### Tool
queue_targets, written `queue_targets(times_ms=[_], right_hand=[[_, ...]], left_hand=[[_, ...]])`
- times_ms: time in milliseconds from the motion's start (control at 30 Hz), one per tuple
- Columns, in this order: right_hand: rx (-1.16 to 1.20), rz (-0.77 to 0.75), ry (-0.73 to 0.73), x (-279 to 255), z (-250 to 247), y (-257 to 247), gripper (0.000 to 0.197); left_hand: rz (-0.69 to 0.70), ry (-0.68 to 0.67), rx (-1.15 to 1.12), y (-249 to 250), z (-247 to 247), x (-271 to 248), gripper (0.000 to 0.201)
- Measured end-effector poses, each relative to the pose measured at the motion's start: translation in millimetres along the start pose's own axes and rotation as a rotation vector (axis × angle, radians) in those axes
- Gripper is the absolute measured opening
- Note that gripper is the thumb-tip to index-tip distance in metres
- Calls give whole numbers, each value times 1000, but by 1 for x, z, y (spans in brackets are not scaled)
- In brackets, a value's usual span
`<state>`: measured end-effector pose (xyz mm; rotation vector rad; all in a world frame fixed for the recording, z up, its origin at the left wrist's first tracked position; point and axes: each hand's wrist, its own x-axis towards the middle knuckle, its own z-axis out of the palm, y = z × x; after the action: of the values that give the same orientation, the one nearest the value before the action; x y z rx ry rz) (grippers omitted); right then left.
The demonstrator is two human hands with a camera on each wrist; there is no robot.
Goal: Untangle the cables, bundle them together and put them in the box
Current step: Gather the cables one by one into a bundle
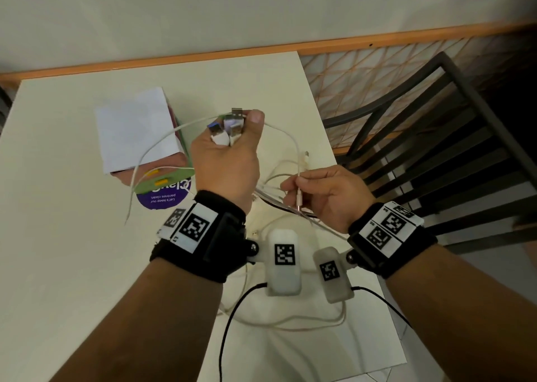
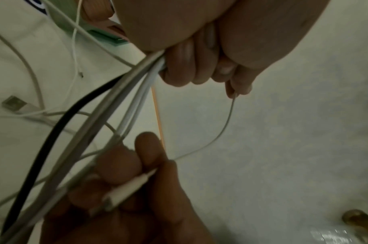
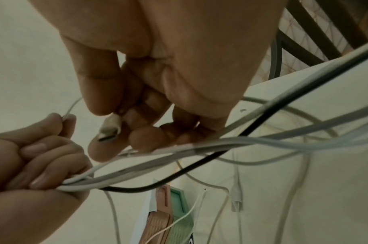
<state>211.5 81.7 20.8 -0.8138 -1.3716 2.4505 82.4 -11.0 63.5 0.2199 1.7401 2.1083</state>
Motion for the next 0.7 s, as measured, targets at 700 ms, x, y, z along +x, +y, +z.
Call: queue_targets(times_ms=[700], right_hand=[[-418, -34, 235, -121, -145, -18, 23]], left_hand=[[-104, -346, 227, -54, 132, -113, 25]])
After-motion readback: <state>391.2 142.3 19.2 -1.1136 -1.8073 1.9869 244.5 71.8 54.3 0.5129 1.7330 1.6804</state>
